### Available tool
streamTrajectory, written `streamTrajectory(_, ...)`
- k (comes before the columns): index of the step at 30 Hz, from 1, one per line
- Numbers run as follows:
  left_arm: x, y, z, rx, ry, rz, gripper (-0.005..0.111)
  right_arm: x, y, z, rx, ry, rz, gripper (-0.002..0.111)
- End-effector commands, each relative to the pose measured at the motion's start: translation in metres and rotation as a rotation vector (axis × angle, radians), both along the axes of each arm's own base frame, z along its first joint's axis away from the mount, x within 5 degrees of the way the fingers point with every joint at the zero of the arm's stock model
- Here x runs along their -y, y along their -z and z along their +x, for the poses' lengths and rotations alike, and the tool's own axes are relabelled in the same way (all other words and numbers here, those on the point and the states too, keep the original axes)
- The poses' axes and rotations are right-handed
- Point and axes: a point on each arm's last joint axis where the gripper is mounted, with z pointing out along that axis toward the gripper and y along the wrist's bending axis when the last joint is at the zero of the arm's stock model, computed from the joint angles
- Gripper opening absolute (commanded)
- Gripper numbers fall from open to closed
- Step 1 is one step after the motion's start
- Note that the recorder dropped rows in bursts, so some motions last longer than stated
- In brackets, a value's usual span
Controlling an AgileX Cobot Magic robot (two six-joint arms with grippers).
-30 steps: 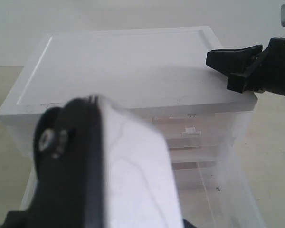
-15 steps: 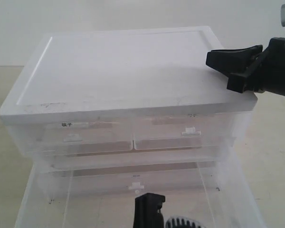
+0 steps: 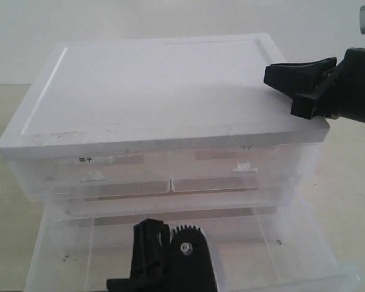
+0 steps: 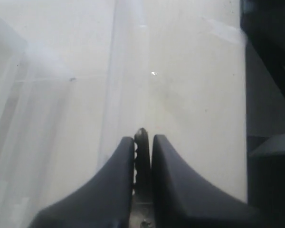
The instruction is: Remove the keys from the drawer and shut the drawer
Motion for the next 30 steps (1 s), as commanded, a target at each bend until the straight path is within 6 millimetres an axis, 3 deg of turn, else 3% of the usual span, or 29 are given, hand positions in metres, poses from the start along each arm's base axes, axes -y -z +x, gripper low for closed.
streamTrajectory(1,-0.006,0.0,0.019,0.038,-0.058,0.022,0.005,0.0,0.011,-0.001,-0.031,-0.016,-0.071,0.0)
streamTrajectory(17,-0.03,0.0,0.069,0.089,-0.195,0.062,0.005,0.0,0.011,-0.001,-0.031,-0.016,-0.071,0.0)
streamTrajectory(20,-0.024,0.0,0.062,0.052,-0.109,0.027,0.005,0.0,0.011,-0.001,-0.031,-0.016,-0.071,0.0)
streamTrajectory(23,-0.01,0.001,0.035,-0.042,0.075,-0.041,0.005,0.001,0.013,0.0,-0.037,-0.005,-0.084,0.0)
streamTrajectory(25,-0.013,0.01,0.027,-0.002,0.111,0.021,0.005,0.001,0.013,0.0,-0.039,-0.002,-0.086,0.0)
streamTrajectory(28,-0.026,0.026,0.051,0.106,-0.068,0.184,0.005,0.001,0.013,0.0,-0.039,-0.002,-0.086,0.0)
streamTrajectory(30,-0.027,0.029,0.055,0.127,-0.053,0.204,0.005,0.001,0.013,0.0,-0.039,-0.002,-0.086,0.0)
